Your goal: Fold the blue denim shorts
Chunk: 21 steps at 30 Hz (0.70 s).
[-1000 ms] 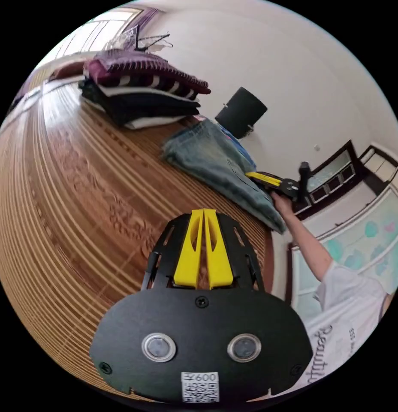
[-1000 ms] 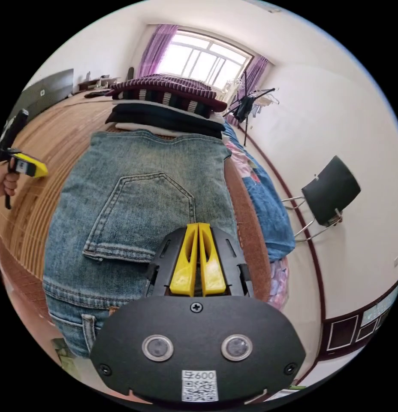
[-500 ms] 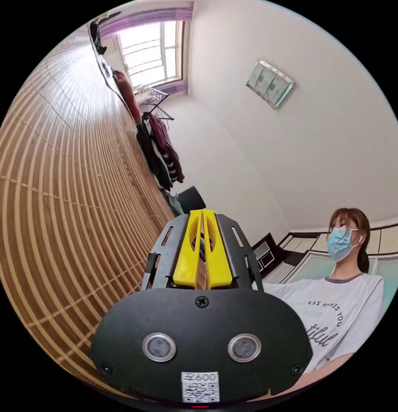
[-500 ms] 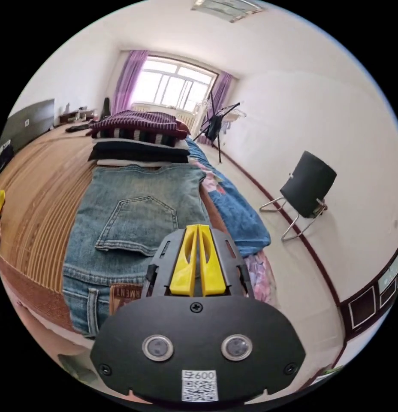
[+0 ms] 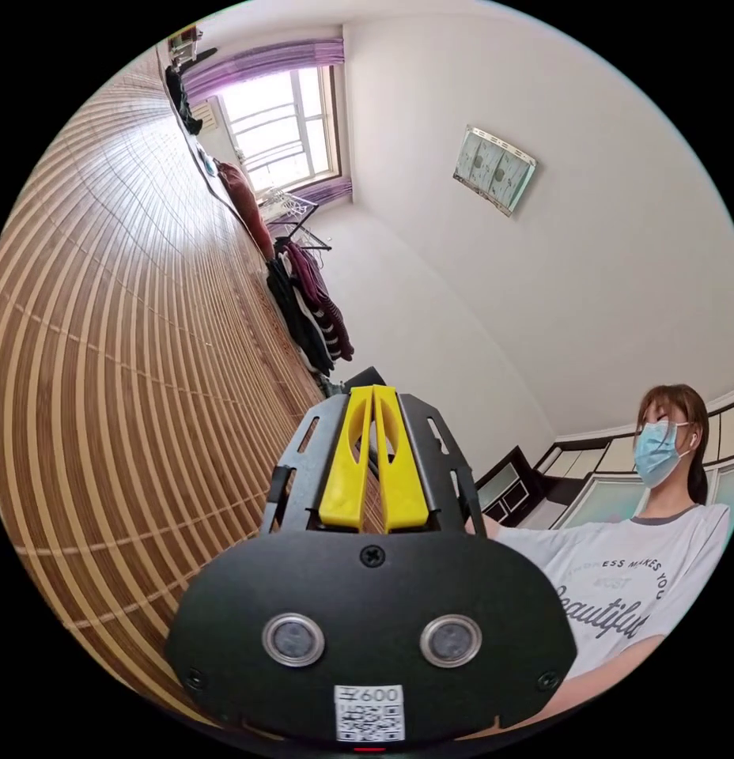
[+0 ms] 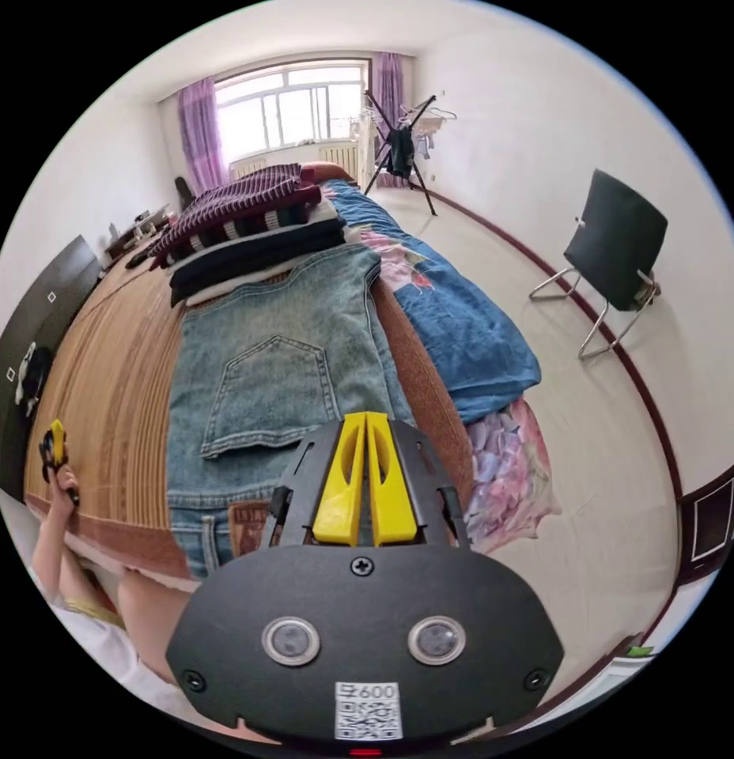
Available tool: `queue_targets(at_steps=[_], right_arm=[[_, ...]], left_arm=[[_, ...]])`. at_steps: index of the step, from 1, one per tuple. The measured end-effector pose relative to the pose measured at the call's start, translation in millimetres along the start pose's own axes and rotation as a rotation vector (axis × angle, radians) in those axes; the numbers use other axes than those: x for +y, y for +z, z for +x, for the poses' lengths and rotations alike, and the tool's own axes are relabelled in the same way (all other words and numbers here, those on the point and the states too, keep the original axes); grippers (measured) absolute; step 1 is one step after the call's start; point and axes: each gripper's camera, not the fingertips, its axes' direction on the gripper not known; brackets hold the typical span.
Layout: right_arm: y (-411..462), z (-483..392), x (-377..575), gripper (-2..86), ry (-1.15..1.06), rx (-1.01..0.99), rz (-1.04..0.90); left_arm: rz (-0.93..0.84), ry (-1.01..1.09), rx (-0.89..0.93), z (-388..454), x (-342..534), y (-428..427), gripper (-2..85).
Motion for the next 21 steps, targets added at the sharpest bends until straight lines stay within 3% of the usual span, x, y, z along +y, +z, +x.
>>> queue_targets(at_steps=[3,6,10,13,19,21], right_arm=[[0.8,-12.6,22.1,-0.8,-0.069,0.053,0.051],[21.2,-2.9,8.4,-0.8,0.044,-0.009,0.006],[32.6,-31.9,-57.1,-0.8,-0.124,0.088,-0.210],[44.8,-39.8,-84.4,-0.8,-0.105,0.151,-0.133],[145.5,-54.5,-131.3,-0.8,-0.223,0.220,-0.445],[146.4,-54.9,-160.4,-0.8,-0.199,0.219,-0.444]], left_arm=[[-0.007,-0.005,-0.005,-23.5,-27.3,14.7,0.2],[0.003,-0.002,-0.010,-45.1,-53.6,27.6,0.2],[0.019,0.000,-0.022,-68.9,-81.7,41.4,0.2],[0.016,-0.001,-0.026,-90.9,-106.8,56.0,0.2],[0.019,0.008,-0.024,-135.4,-153.2,83.4,0.1],[0.016,0.011,-0.025,-154.4,-170.0,94.8,0.1]])
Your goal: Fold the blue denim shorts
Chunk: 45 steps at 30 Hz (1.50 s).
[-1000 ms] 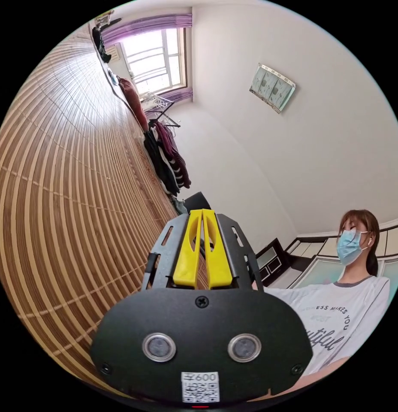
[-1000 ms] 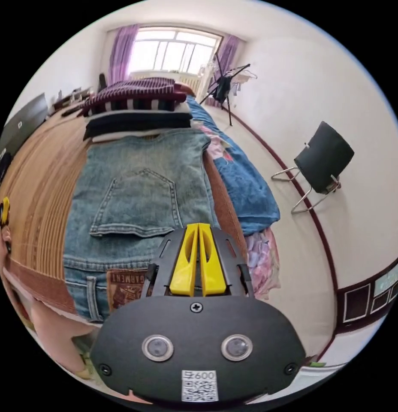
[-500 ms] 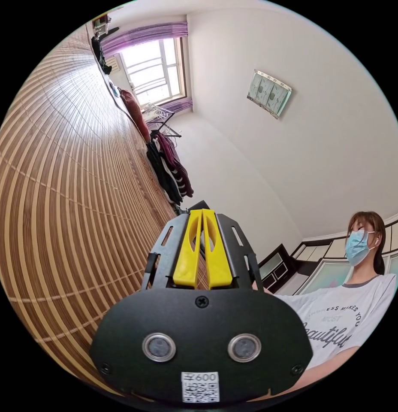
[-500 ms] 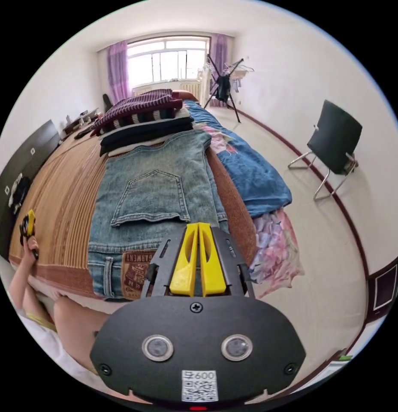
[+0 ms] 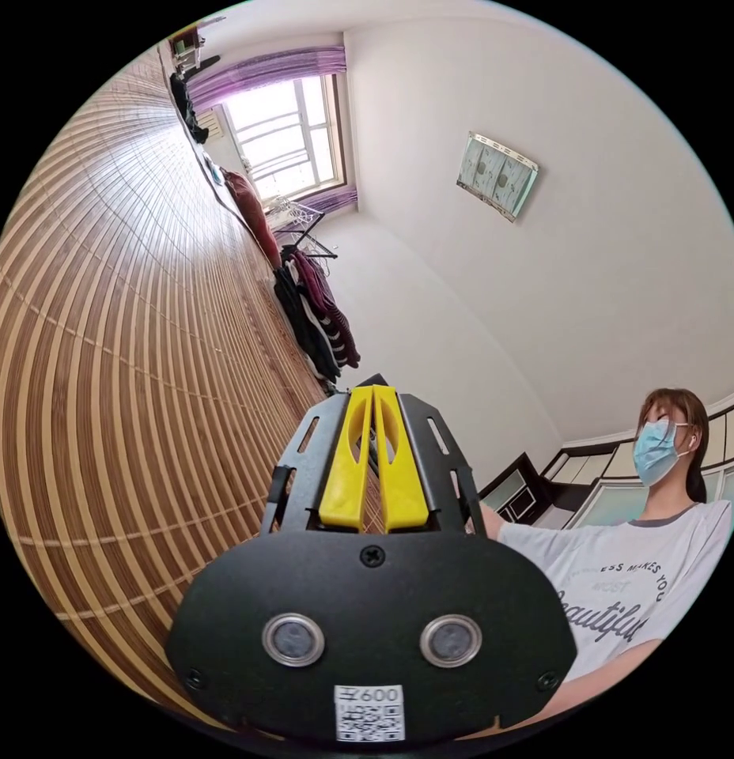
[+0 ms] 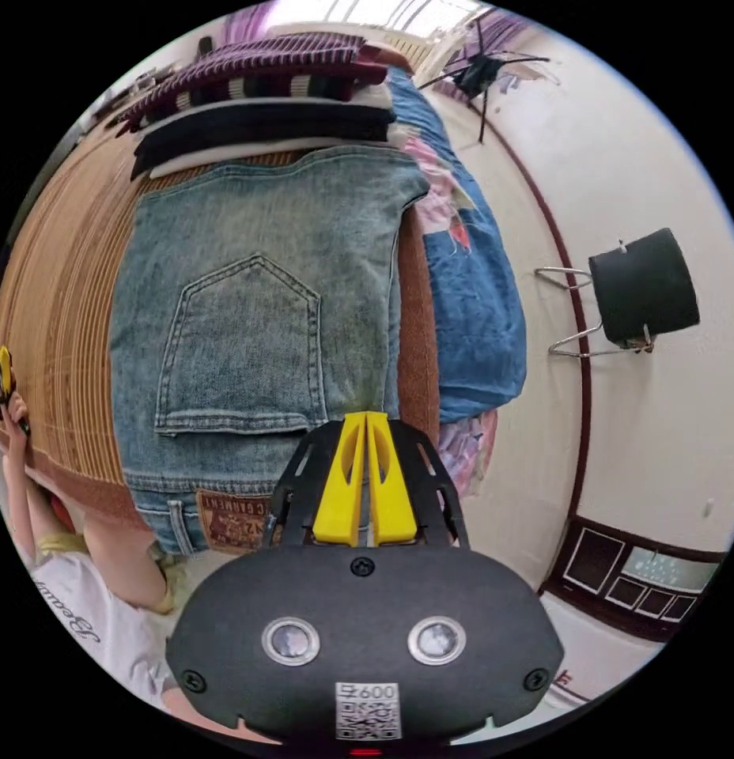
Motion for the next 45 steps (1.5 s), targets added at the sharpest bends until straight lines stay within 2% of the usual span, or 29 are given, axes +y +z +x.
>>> queue_targets(at_steps=[2,3,6,8,9,12,13,14,16,18,19,20,24,25,27,29,34,37,39,41,42,44,45], right_arm=[[-20.5,5.9,-22.2,-0.8,0.054,-0.061,0.238],[-17.1,7.3,-30.9,-0.8,0.067,-0.078,0.256],[39.4,0.9,-82.8,-0.9,0.060,-0.048,0.180],[113.1,-6.3,-110.0,-0.9,0.043,0.016,0.076],[121.8,-7.4,-113.4,-0.9,0.040,0.022,0.095],[142.9,-1.1,-145.7,-0.9,-0.041,-0.007,-0.010],[138.2,6.7,-154.3,-0.9,-0.028,0.004,0.014],[124.9,15.6,-154.8,-0.9,0.016,-0.007,0.156],[129.2,27.5,-157.6,-0.8,0.071,-0.107,0.302],[187.0,23.7,-178.2,-0.8,0.068,-0.119,0.201],[251.8,8.4,-189.9,-0.8,0.023,-0.055,0.056],[273.2,-4.2,-185.7,-0.8,0.023,0.015,0.171],[320.4,-21.5,-195.2,-0.8,-0.043,0.138,0.129],[323.0,-19.9,-189.8,-0.8,-0.005,0.172,0.149],[303.5,-23.4,-155.7,-0.8,0.055,0.121,0.351],[278.3,-53.8,-74.8,-0.8,0.036,-0.008,0.654],[310.6,-191.5,83.2,-0.8,-0.304,-0.114,0.883],[346.1,-257.4,140.1,-0.7,-0.382,-0.160,0.944],[358.6,-277.8,158.4,-0.4,-0.386,-0.279,0.973],[371.0,-310.6,177.8,0.6,-0.462,-0.329,1.029],[373.6,-318.3,181.8,1.1,-0.471,-0.333,1.046],[385.7,-344.5,201.0,2.5,-0.524,-0.368,1.144],[389.3,-348.6,205.3,2.8,-0.525,-0.389,1.167]], left_arm=[[-0.008,0.002,0.003,-15.1,-12.5,10.1,0.1],[-0.015,0.002,0.005,-25.5,-20.2,16.9,0.1],[-0.022,0.005,0.006,-50.0,-36.4,32.2,0.2],[-0.021,0.014,0.008,-64.6,-44.3,40.5,0.2],[-0.022,0.019,0.008,-74.7,-48.7,46.3,0.2],[-0.054,0.029,0.008,-100.8,-58.0,65.7,0.2],[-0.063,0.028,0.010,-106.8,-59.7,69.8,0.2],[-0.079,0.025,0.014,-118.8,-63.0,77.8,0.2],[-0.094,0.033,0.023,-134.7,-66.5,88.7,0.2],[-0.102,0.034,0.024,-157.6,-68.6,102.1,0.1],[-0.102,0.037,0.026,-163.0,-68.6,105.2,0.1],[-0.100,0.045,0.023,-172.7,-67.9,111.3,0.1],[-0.104,0.093,-0.023,-200.8,-58.3,135.2,0.0],[-0.105,0.094,-0.023,-206.4,-56.6,138.9,0.0],[-0.117,0.089,-0.020,-231.2,-49.1,156.1,0.0],[-0.129,0.104,-0.036,-244.3,-40.9,169.5,0.0],[-0.041,0.196,-0.170,-258.7,1.5,188.9,0.1],[0.099,0.231,-0.422,-241.9,53.0,190.6,0.2],[0.036,0.578,-0.609,-181.4,102.0,212.0,0.3],[-0.011,0.811,-0.746,-139.0,141.9,223.5,0.4],[-0.007,0.962,-0.849,-115.5,170.6,222.8,0.4],[0.085,1.138,-0.980,-92.3,210.6,206.5,0.6],[0.108,1.226,-0.996,-83.5,230.6,188.6,0.6]])
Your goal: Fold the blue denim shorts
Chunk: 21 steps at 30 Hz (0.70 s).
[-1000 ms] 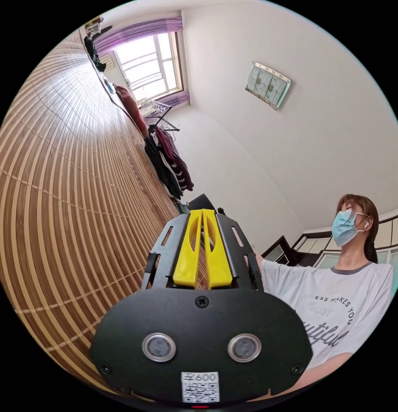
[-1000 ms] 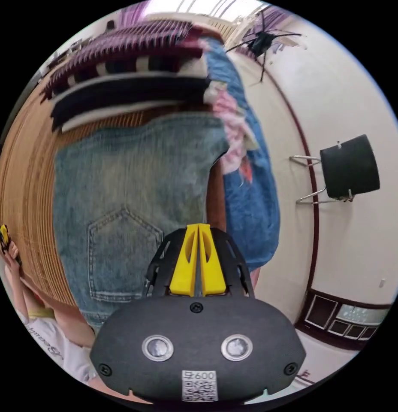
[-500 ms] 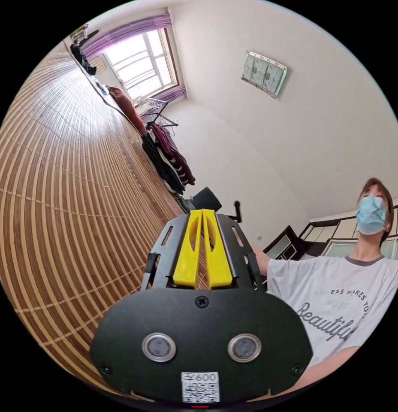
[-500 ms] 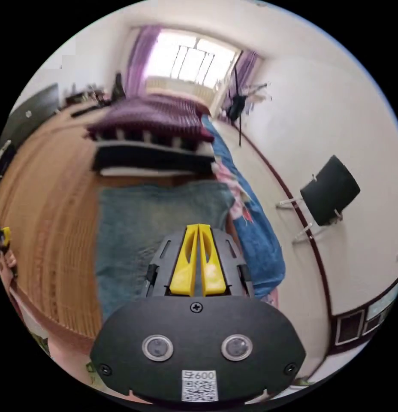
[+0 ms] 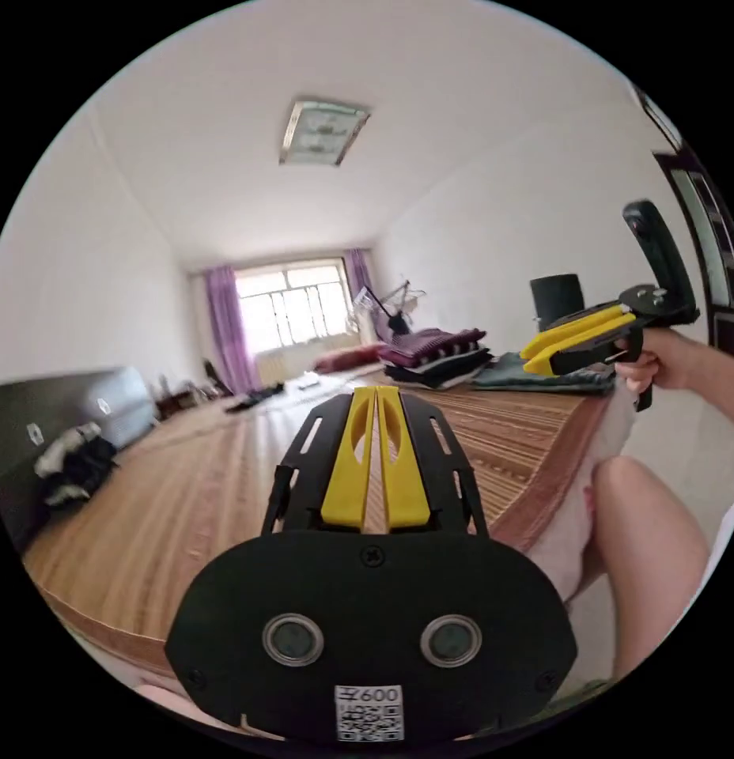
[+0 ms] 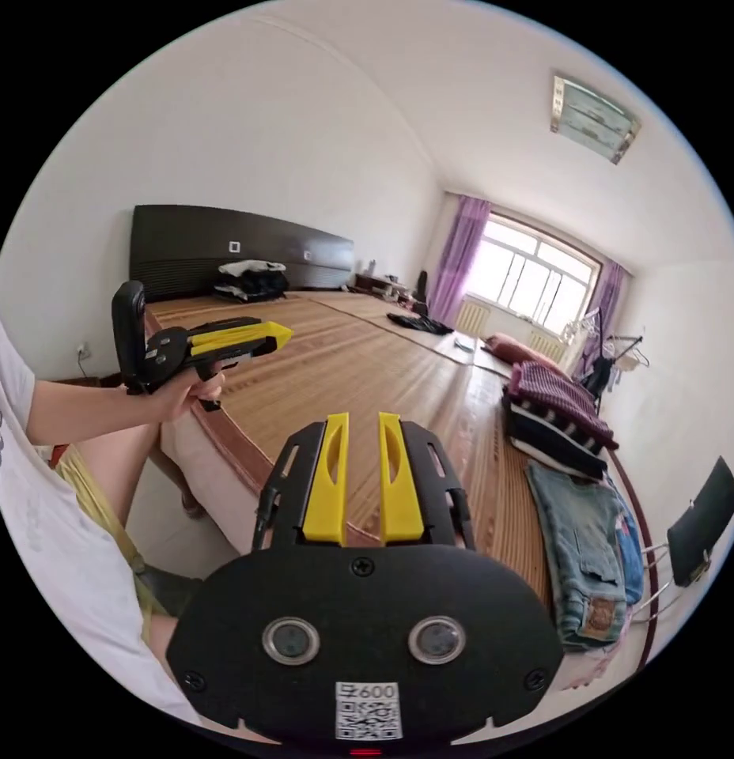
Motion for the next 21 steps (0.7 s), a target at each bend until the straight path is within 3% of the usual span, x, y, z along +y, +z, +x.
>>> queue_targets(at_steps=[4,11,15,18,21], right_arm=[[14.0,-22.2,29.3,8.3,0.122,-0.177,0.120],[53.8,-42.5,59.4,12.7,0.064,-0.317,0.168],[100.3,-12.8,51.6,12.3,0.103,-0.321,0.154],[142.1,11.1,39.7,12.0,0.230,-0.443,0.201],[171.7,20.2,18.6,12.7,0.097,-0.572,0.288]], left_arm=[[0.066,-0.036,0.018,-27.5,39.4,-69.7,0.9],[0.240,-0.112,-0.323,-15.6,150.7,-194.9,2.4],[0.226,-0.197,-0.418,23.8,208.2,-216.2,6.4],[0.220,-0.232,-0.478,56.4,243.6,-224.6,8.6],[0.092,-0.139,-0.431,73.4,249.2,-225.9,9.9]])
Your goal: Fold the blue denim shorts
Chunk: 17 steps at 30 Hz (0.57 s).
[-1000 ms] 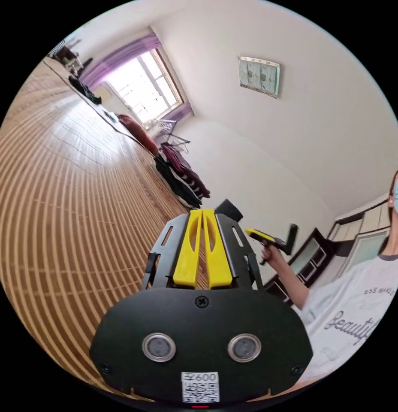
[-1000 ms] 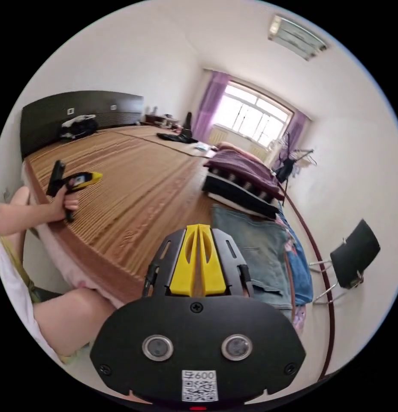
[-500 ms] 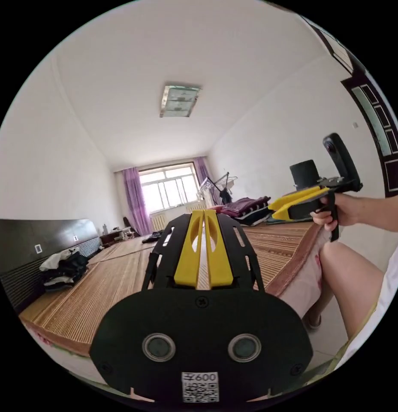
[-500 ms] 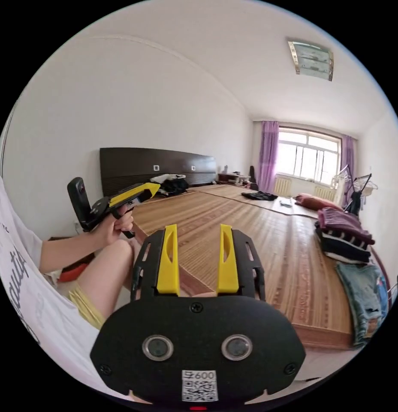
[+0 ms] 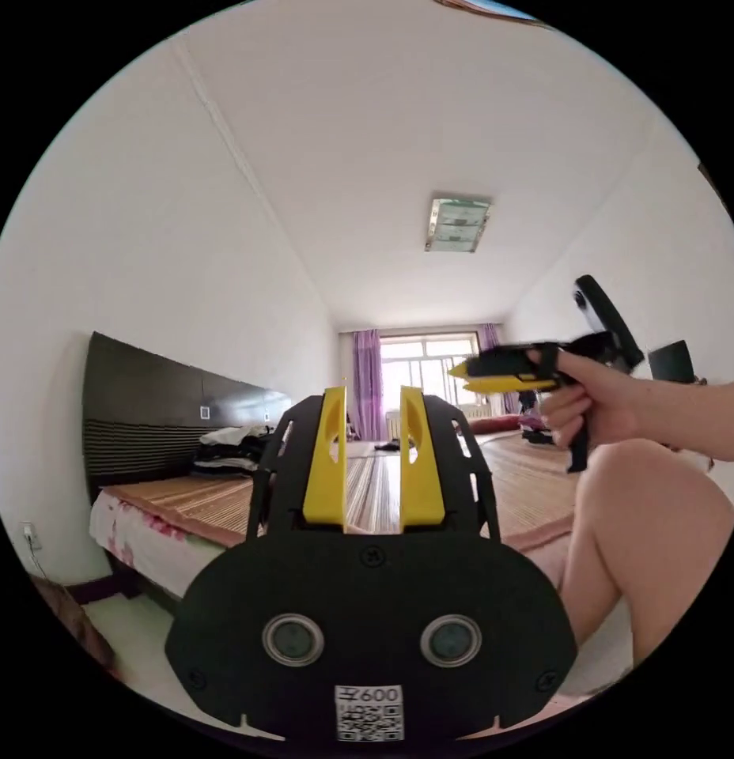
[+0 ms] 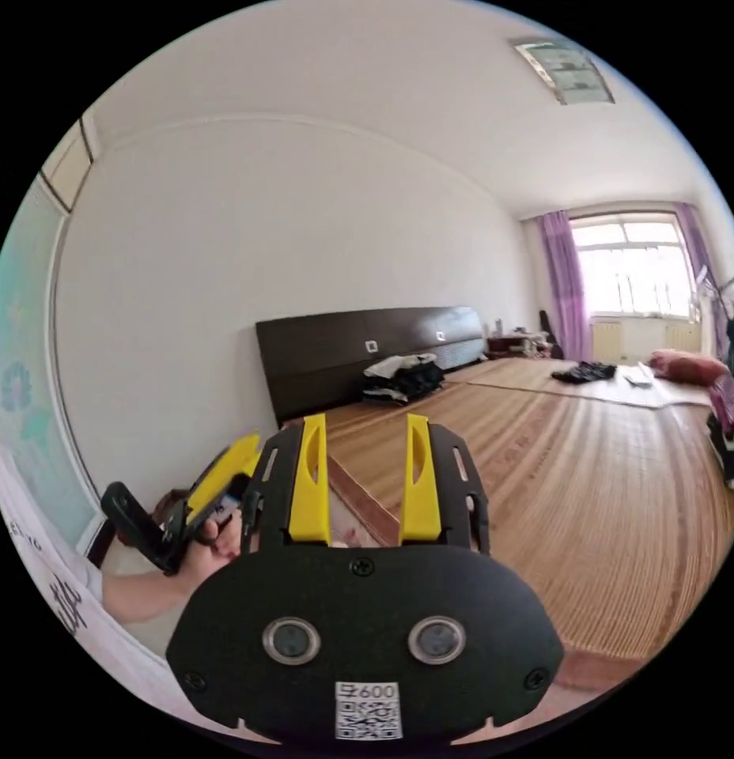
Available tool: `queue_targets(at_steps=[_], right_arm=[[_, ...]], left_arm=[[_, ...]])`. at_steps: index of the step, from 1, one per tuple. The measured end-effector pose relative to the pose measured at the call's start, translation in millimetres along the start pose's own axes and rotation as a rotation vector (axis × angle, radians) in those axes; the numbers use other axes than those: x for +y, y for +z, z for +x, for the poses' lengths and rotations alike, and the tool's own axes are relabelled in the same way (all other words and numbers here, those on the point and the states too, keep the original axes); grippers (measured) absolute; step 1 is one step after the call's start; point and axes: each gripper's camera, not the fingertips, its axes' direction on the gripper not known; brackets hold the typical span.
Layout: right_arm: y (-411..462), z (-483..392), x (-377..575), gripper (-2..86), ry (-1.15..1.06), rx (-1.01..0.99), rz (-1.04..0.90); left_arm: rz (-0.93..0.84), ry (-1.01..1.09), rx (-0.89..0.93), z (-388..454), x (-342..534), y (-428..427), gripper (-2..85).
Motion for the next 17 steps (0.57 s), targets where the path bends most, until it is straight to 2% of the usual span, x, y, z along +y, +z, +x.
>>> queue_targets(at_steps=[3,5,7,9,11,14,17], right_arm=[[23.7,29.1,-30.1,13.1,-0.227,0.072,-0.187],[28.0,69.3,-39.5,13.4,-0.304,0.162,-0.272],[23.1,107.4,-35.4,13.1,-0.321,0.170,-0.247],[22.1,157.4,-28.7,12.7,-0.279,0.124,-0.177],[48.4,238.5,-27.3,11.7,-0.105,0.042,-0.154],[113.5,330.4,-32.0,10.2,0.054,-0.027,-0.290],[163.6,402.4,-38.1,7.3,0.097,-0.078,-0.381]], left_arm=[[-0.067,0.229,-0.061,-0.3,-2.5,-17.0,10.6],[-0.097,0.228,-0.102,-21.1,-5.0,-24.0,10.5],[-0.149,0.136,-0.115,-51.3,-7.6,-24.1,10.4],[-0.226,0.015,-0.155,-81.0,-6.9,-22.4,10.6],[-0.274,-0.020,-0.207,-86.6,-3.8,-24.1,10.9],[-0.324,0.026,-0.277,-72.3,5.2,-27.9,11.0],[-0.450,0.094,-0.288,-57.9,14.9,-12.2,11.4]])
